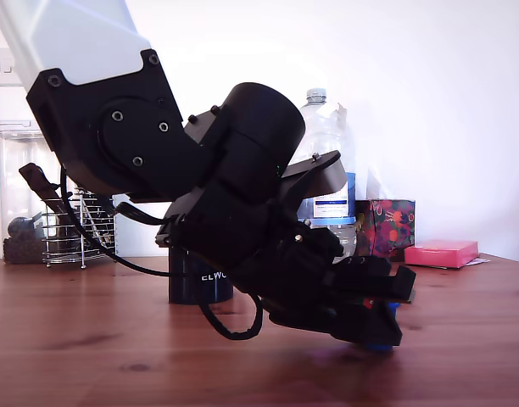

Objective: Pick up the coffee capsules from the table one by one and drop them inside the nearest coffee cup

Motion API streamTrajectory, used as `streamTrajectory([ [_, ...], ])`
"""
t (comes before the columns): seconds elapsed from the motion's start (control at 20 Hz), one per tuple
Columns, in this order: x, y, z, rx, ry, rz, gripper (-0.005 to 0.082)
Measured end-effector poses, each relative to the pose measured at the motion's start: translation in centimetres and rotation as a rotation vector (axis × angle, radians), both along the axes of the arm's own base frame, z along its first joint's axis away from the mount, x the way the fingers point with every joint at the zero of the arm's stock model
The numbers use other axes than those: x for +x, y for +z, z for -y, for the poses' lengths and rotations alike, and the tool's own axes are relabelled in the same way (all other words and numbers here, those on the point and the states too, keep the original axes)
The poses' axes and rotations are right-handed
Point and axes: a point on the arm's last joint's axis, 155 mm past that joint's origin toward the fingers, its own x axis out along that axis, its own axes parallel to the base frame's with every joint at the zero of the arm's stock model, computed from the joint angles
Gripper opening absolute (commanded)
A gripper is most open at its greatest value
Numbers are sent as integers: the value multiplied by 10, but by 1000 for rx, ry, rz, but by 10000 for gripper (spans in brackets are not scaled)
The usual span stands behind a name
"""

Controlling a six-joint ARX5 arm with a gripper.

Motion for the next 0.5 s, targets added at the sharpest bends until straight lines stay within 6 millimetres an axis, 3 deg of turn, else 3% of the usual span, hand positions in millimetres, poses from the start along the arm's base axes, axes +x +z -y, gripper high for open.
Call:
streamTrajectory([
  [0.4,2,6,2,-18,0,14,158],
  [0.5,2,19,2,-30,1,23,159],
])
